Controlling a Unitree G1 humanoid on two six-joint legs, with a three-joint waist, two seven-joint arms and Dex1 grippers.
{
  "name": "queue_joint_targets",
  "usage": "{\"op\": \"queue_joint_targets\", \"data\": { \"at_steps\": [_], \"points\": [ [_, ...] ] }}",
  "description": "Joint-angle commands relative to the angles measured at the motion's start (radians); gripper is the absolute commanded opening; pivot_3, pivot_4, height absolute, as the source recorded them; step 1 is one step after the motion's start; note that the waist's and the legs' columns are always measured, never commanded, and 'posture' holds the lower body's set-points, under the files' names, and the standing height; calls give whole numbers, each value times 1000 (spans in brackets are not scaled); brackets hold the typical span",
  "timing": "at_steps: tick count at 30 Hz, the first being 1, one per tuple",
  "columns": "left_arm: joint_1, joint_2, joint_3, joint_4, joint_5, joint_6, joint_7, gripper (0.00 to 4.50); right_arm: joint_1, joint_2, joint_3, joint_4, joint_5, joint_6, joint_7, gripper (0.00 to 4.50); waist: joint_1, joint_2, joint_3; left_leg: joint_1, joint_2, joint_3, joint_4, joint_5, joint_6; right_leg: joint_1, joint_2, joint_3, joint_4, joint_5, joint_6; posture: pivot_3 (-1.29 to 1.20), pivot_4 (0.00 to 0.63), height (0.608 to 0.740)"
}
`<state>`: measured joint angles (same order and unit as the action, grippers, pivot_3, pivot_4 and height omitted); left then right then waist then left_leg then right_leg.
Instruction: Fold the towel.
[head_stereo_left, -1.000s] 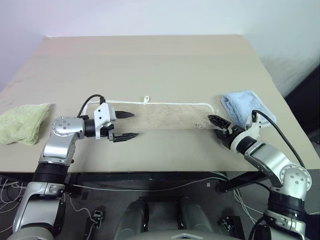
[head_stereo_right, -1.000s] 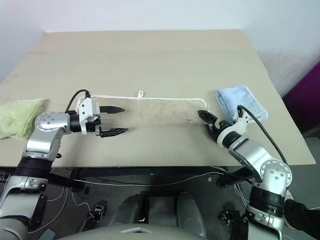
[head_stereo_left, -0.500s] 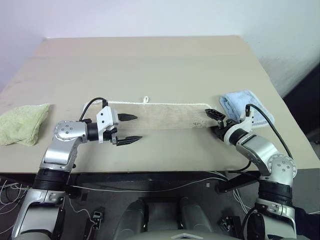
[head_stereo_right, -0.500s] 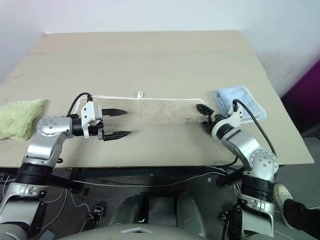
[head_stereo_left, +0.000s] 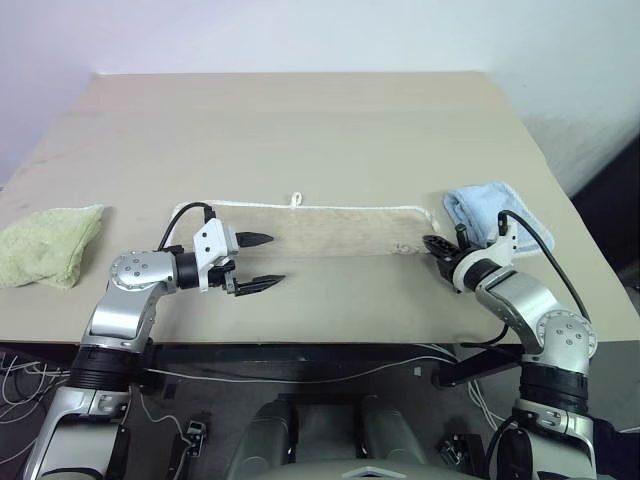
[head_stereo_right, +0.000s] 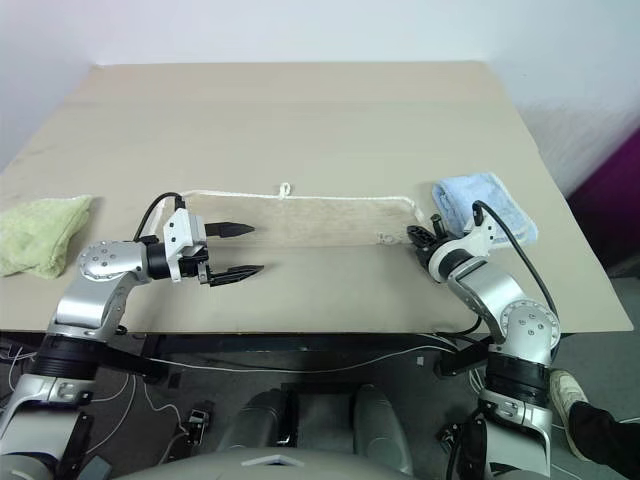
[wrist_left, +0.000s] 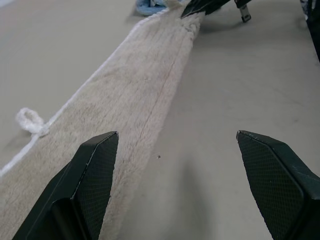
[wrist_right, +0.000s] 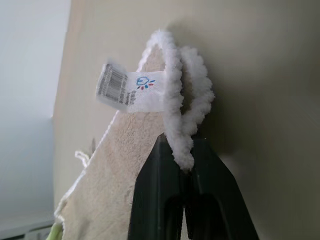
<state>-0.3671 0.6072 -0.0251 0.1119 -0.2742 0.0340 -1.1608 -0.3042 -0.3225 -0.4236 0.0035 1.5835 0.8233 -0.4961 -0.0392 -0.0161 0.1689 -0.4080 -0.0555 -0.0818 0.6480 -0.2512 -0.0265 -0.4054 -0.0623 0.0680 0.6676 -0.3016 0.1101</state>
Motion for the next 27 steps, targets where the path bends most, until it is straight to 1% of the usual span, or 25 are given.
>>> {"op": "queue_joint_targets", "data": {
  "at_steps": [1,4,7,8,10,12,14,16,18,23,27],
  "points": [
    [-2,0,25,-21,-18,-4,25,3979,-4,-99,-49,-74,-9,13,63,21,0,1,0,0,0,0,0,0,0,0,0,0,0,0,0,0,150,740],
    [7,8,36,-26,-29,-2,29,3979,-10,-231,-28,-114,-78,54,170,21,1,1,1,0,0,0,0,0,0,0,0,0,0,0,0,0,150,740],
    [14,13,40,-28,-32,-1,32,3979,-43,-351,58,-184,-194,94,316,21,-4,1,1,0,0,0,0,0,0,0,0,0,-1,0,0,0,150,740],
    [13,14,39,-25,-30,-3,34,3979,-73,-394,118,-219,-253,105,386,21,-7,1,1,0,1,0,0,0,0,0,0,0,-1,0,0,0,150,740],
    [10,14,37,-20,-29,-5,36,3979,-110,-441,193,-258,-336,115,481,21,-9,2,1,0,1,0,-1,0,0,0,1,0,-1,0,0,0,150,740],
    [4,10,34,-18,-27,-5,41,3979,-182,-478,342,-301,-472,111,600,21,-6,2,1,0,2,0,-1,0,0,0,1,0,-1,0,0,0,150,740],
    [-2,3,29,-18,-26,-5,46,3979,-270,-459,486,-297,-595,96,701,21,-4,1,1,0,2,0,-1,0,0,0,1,-1,-2,0,0,0,150,740],
    [-7,-2,24,-15,-24,-6,51,3979,-325,-415,561,-262,-670,82,763,21,-4,1,1,0,1,0,0,0,0,0,1,-1,-2,0,0,0,150,740],
    [-10,-9,20,-16,-23,-7,58,3979,-387,-342,644,-196,-756,60,826,21,0,1,1,-1,1,-1,0,0,0,0,0,-1,-2,0,0,0,150,740],
    [-4,-16,24,-33,-24,-5,79,3979,-455,-206,757,-34,-943,-6,921,21,5,1,1,-2,0,-1,0,0,0,-1,-1,-1,-2,0,0,0,150,740],
    [31,-6,40,-68,-28,4,101,3979,-448,-145,768,32,-1033,-31,964,21,3,1,1,-2,0,-1,-1,0,0,-2,-1,-1,-2,0,0,0,150,740]
  ]
}}
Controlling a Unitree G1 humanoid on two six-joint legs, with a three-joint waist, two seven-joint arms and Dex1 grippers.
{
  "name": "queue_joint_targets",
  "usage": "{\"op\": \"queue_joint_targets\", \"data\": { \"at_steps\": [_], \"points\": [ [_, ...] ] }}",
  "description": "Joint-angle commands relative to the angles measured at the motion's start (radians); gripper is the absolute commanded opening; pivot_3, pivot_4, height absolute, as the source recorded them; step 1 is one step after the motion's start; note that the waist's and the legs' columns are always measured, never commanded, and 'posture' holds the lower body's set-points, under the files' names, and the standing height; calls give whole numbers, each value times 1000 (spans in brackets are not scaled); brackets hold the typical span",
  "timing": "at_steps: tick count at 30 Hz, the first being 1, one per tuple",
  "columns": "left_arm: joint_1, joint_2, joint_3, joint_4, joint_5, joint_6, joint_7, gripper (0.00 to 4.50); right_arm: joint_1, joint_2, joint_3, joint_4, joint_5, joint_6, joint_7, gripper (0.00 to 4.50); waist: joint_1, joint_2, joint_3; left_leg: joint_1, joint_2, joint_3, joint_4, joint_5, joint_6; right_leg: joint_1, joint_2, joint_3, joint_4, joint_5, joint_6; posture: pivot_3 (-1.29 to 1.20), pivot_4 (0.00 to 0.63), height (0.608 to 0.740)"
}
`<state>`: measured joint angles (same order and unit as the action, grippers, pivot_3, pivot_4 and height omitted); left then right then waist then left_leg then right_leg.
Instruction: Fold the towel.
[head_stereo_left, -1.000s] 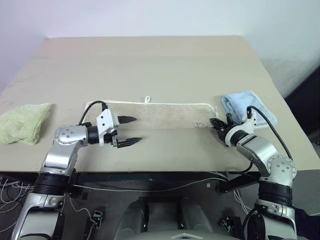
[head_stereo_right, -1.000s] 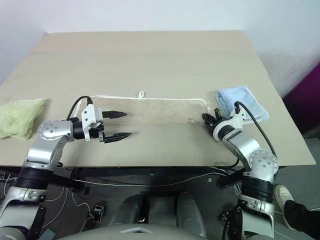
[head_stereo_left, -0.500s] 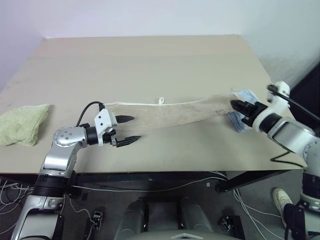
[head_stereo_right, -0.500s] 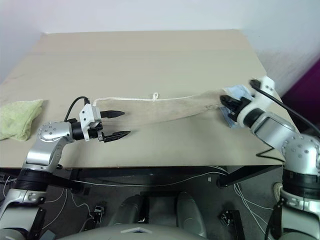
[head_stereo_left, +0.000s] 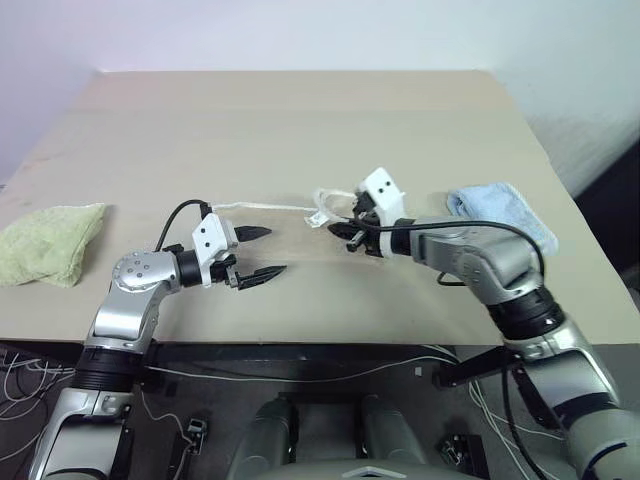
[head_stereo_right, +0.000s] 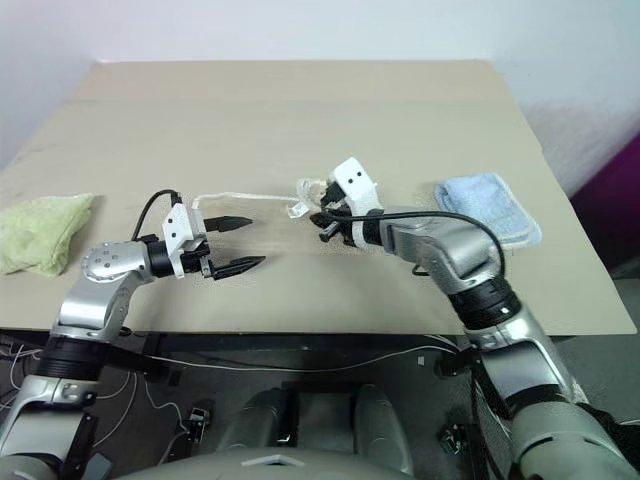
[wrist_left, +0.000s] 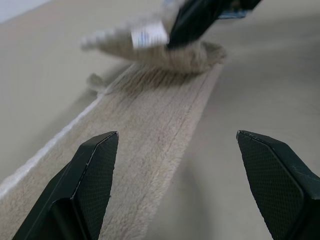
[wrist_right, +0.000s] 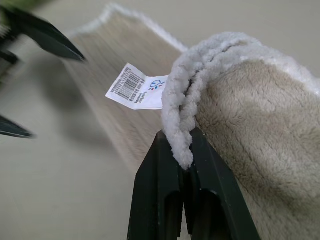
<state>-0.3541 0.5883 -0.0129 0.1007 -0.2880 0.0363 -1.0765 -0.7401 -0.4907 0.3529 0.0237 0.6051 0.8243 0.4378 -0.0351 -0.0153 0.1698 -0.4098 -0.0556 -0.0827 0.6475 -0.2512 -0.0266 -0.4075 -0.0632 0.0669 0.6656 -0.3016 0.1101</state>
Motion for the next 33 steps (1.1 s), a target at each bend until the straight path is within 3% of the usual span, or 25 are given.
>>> {"op": "queue_joint_targets", "data": {
  "at_steps": [1,4,8,14,16,19,26,33],
  "points": [
    [29,15,30,-66,-16,4,21,3979,-9,33,-12,19,-70,-33,38,21,-2,0,0,0,0,0,0,0,0,0,0,0,0,0,0,0,150,740],
    [42,18,32,-81,-19,12,30,3979,-5,60,-38,33,-95,-25,64,21,-5,0,0,0,0,0,0,0,0,-1,0,0,0,0,0,0,150,740],
    [52,14,36,-99,-28,27,41,3979,12,91,-99,12,-69,9,99,1039,-5,0,0,0,0,0,0,0,0,-1,0,0,0,0,0,0,150,740],
    [70,-3,76,-113,-69,72,83,3979,72,96,-232,-162,-8,49,97,3044,-4,0,0,0,0,-1,-1,0,0,-1,0,0,0,0,0,0,150,740],
    [87,-21,120,-129,-126,126,120,3979,91,94,-270,-191,-23,20,81,3044,-5,0,0,0,0,-1,-1,0,0,-1,0,0,0,0,0,0,150,740],
    [112,-69,198,-166,-239,259,220,3979,101,67,-250,-131,-131,-79,81,2464,-5,0,0,0,0,-1,-1,0,0,-1,0,0,0,0,0,0,150,740],
    [176,-181,330,-246,-438,496,452,3979,83,141,-176,173,-280,-317,169,18,-9,0,0,0,0,0,-1,0,0,-1,1,0,1,0,0,0,150,740],
    [256,-271,398,-369,-582,645,672,3979,106,181,-121,428,-408,-479,223,18,-8,-1,-1,2,0,0,0,0,0,1,0,0,0,0,0,0,150,740]
  ]
}}
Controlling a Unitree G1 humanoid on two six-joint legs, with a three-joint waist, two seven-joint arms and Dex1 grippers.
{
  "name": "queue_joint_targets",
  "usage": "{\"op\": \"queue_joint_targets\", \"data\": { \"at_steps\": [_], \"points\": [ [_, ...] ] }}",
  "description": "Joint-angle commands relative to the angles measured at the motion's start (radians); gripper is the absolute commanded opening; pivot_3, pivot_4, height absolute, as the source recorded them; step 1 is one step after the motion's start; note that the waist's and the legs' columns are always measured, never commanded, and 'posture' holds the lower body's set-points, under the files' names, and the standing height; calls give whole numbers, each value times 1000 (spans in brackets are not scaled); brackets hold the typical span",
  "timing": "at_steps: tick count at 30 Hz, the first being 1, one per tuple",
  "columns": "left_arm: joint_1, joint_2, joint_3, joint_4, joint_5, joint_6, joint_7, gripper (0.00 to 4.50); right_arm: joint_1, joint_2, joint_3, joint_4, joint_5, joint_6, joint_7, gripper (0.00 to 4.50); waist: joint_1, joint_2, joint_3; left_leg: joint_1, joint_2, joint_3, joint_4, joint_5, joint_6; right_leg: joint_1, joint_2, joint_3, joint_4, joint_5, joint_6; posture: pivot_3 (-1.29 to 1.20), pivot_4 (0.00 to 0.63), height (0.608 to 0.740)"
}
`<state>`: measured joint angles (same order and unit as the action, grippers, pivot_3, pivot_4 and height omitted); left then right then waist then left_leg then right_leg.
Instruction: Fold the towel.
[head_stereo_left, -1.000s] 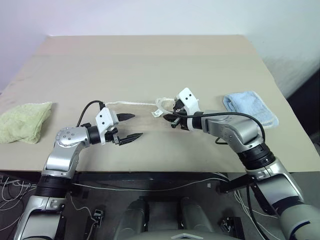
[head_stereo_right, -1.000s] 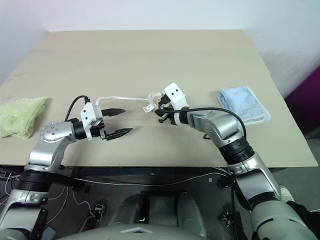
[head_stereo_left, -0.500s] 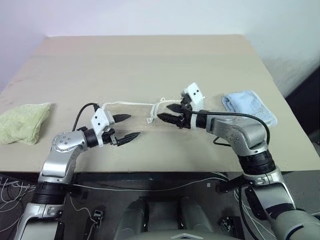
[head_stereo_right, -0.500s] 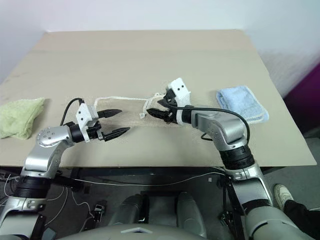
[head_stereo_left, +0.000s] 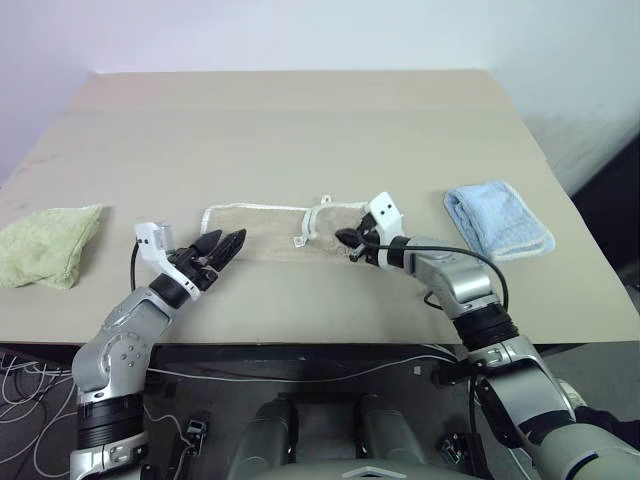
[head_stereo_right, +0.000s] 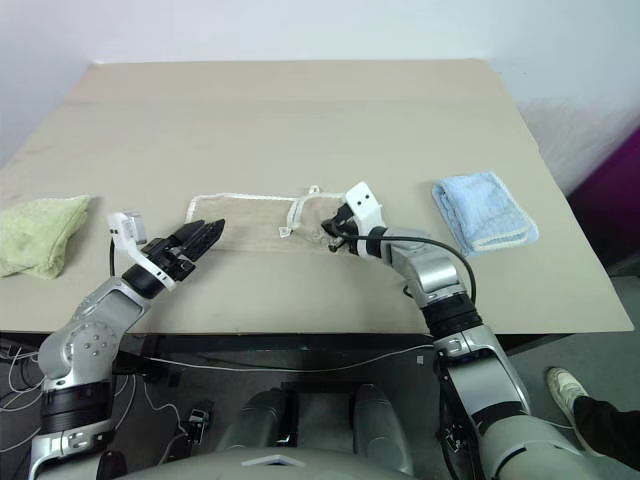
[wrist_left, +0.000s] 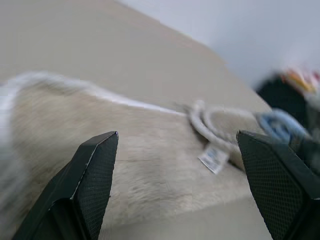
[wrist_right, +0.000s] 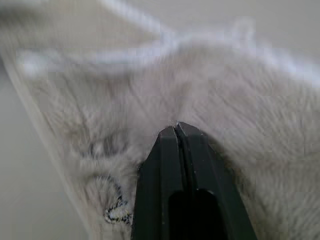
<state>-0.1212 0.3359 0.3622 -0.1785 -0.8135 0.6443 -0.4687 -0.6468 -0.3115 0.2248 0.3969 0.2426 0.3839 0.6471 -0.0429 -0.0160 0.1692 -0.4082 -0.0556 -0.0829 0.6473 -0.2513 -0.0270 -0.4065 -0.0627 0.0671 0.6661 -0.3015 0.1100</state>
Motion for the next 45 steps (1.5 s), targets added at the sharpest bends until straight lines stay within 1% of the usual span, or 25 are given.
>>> {"op": "queue_joint_targets", "data": {
  "at_steps": [1,3,7,10,11,14,18,24,31,34,35,45],
  "points": [
    [33,-26,26,-103,-68,54,91,3979,16,1,1,53,-46,-49,22,18,1,0,0,1,0,0,0,0,0,1,0,0,0,0,0,0,150,740],
    [50,-40,33,-122,-91,81,139,3979,19,1,-22,17,-29,-54,43,18,2,0,0,2,0,0,0,0,0,2,0,0,0,0,0,0,150,740],
    [106,-77,58,-184,-173,134,244,3979,23,-18,-101,-159,50,-33,87,18,3,0,0,1,0,0,0,0,0,1,0,0,-1,0,0,0,150,740],
    [127,-120,87,-191,-258,163,345,4484,18,-37,-151,-256,88,-8,95,0,4,0,0,0,0,-1,0,0,0,0,0,0,-1,0,0,0,150,740],
    [125,-133,99,-188,-287,166,371,4484,16,-40,-160,-273,92,-1,93,0,5,0,0,0,0,-1,0,0,0,1,0,0,-1,0,0,0,150,740],
    [93,-172,119,-160,-341,154,471,4484,15,-52,-181,-329,107,30,93,0,5,0,0,0,0,-1,0,0,0,1,0,0,-1,0,0,0,150,740],
    [0,-190,130,-71,-348,132,591,4484,25,-53,-180,-365,110,48,90,0,11,0,0,0,0,-1,0,0,0,1,0,-1,-1,0,0,0,150,740],
    [-105,-171,126,71,-329,125,633,4484,47,-46,-186,-414,116,69,68,0,29,0,0,0,-1,0,1,0,-1,1,0,-1,-1,0,0,0,150,740],
    [-162,-160,131,166,-351,145,664,4484,78,-51,-202,-474,124,96,36,0,32,0,-1,2,-1,-1,0,0,-1,3,0,-1,0,0,0,0,150,740],
    [-170,-172,141,177,-363,130,671,3890,95,-54,-203,-490,124,103,24,0,31,0,-1,2,-1,-1,0,0,-1,3,0,-1,0,0,0,0,150,740],
    [-172,-176,144,177,-363,122,669,3600,101,-55,-203,-494,123,104,21,0,31,0,-1,2,-1,-1,0,0,-1,3,0,-1,0,0,0,0,150,740],
    [-176,-190,166,174,-374,79,657,240,132,-55,-197,-515,125,109,5,0,30,0,-1,1,-1,-1,0,0,-1,2,0,-1,-1,0,0,0,150,740]
  ]
}}
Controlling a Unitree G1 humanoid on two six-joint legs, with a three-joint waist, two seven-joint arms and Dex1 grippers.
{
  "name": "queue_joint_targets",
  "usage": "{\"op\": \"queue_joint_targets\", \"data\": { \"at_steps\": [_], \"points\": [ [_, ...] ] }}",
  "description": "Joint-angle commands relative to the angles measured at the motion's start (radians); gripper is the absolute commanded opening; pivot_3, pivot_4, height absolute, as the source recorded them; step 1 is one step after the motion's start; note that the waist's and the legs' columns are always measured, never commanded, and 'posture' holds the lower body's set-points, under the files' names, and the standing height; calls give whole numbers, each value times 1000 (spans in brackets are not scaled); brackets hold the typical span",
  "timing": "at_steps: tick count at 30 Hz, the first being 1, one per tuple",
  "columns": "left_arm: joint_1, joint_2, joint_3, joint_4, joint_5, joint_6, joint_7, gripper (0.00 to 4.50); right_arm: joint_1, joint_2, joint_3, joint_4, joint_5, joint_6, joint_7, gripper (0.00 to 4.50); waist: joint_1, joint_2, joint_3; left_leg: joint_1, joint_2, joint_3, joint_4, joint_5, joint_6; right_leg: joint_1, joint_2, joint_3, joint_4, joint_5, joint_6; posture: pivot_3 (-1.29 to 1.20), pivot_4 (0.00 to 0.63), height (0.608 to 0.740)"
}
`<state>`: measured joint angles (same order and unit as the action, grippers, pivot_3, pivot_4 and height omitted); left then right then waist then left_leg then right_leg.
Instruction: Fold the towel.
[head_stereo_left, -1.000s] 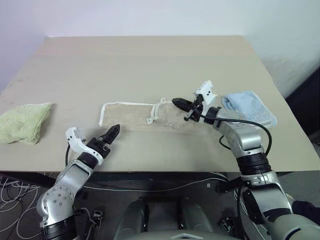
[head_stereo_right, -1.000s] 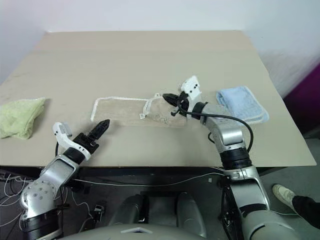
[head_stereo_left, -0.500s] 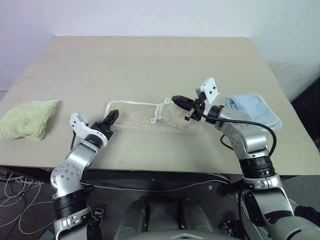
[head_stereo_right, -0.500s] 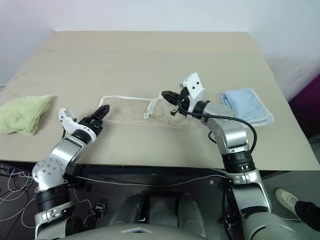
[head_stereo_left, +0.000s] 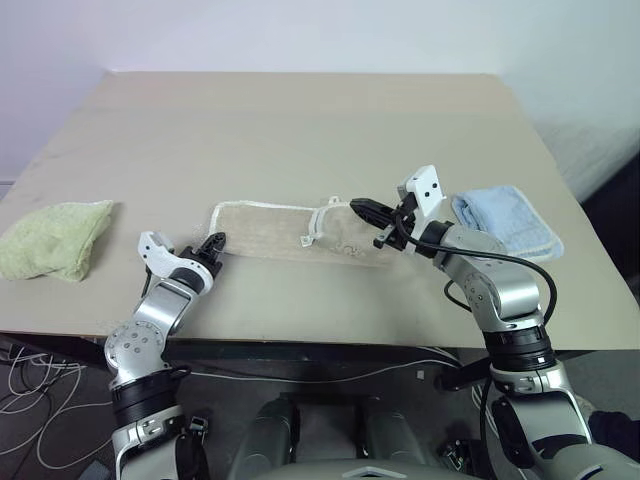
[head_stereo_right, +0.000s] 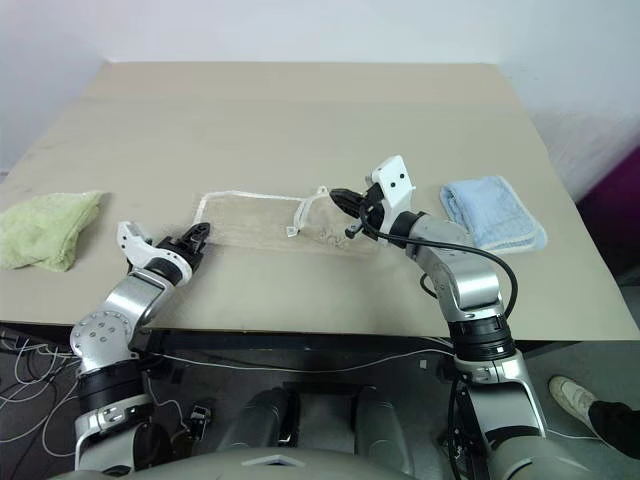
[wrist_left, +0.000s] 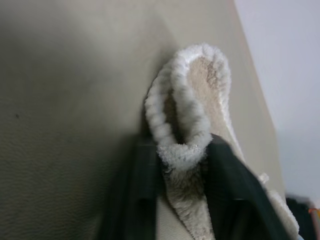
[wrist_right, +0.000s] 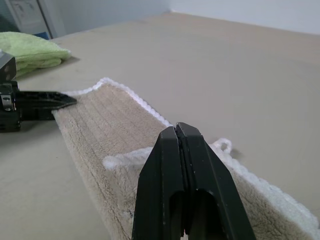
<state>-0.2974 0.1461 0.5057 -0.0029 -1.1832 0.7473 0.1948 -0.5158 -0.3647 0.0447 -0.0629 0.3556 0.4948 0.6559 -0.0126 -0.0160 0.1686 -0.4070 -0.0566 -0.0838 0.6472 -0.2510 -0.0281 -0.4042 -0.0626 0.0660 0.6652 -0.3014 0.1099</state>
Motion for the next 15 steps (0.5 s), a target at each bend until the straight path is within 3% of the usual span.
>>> {"op": "queue_joint_targets", "data": {
  "at_steps": [1,6,12,15],
  "points": [
    [0,0,25,-3,-6,-28,-9,18,3,-2,-16,-57,13,-1,-5,0,0,0,0,0,0,0,0,0,0,0,0,0,0,0,0,0,150,740],
    [-2,28,25,-10,1,-40,-41,18,11,-2,-15,-61,13,2,-7,0,0,0,0,0,0,0,0,0,0,0,0,0,0,0,0,0,150,740],
    [-60,187,99,11,-4,-75,-145,18,42,-28,-46,-79,17,15,-20,0,-3,-1,1,-1,1,0,-1,0,0,-2,0,0,0,0,0,0,150,740],
    [-89,281,77,22,26,-57,-222,18,50,-46,-76,-72,17,15,-33,0,-2,-1,1,-1,0,0,-1,0,0,-2,0,0,0,0,0,0,150,740]
  ]
}}
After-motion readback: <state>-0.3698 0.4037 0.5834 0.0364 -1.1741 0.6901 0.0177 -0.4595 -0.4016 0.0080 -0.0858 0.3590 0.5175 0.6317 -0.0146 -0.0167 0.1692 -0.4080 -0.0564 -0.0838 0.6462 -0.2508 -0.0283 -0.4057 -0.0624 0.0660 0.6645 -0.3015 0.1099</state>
